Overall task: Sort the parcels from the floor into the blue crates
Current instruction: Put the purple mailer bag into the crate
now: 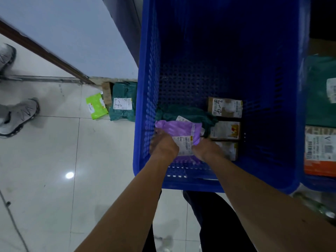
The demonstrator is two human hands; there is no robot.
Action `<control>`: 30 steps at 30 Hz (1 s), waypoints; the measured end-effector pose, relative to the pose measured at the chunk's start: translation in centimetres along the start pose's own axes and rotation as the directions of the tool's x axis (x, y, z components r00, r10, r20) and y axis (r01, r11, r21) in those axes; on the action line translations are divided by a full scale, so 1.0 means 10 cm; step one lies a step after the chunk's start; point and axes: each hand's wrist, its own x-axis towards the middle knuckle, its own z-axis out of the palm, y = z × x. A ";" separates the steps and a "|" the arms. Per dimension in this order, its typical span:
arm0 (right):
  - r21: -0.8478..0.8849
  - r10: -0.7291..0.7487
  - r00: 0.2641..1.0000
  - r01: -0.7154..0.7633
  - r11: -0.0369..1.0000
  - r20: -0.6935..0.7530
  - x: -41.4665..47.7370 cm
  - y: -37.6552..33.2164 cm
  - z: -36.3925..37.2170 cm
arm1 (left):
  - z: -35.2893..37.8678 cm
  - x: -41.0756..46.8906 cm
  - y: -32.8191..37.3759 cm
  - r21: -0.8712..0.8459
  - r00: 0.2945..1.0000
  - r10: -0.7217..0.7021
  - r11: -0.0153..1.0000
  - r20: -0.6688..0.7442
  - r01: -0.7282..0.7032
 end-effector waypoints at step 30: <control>0.288 -0.126 0.973 0.066 0.955 0.194 -0.53 0.26 -0.44 | -0.22 -0.44 0.08 0.066 0.984 0.072 0.994 0.166 -0.084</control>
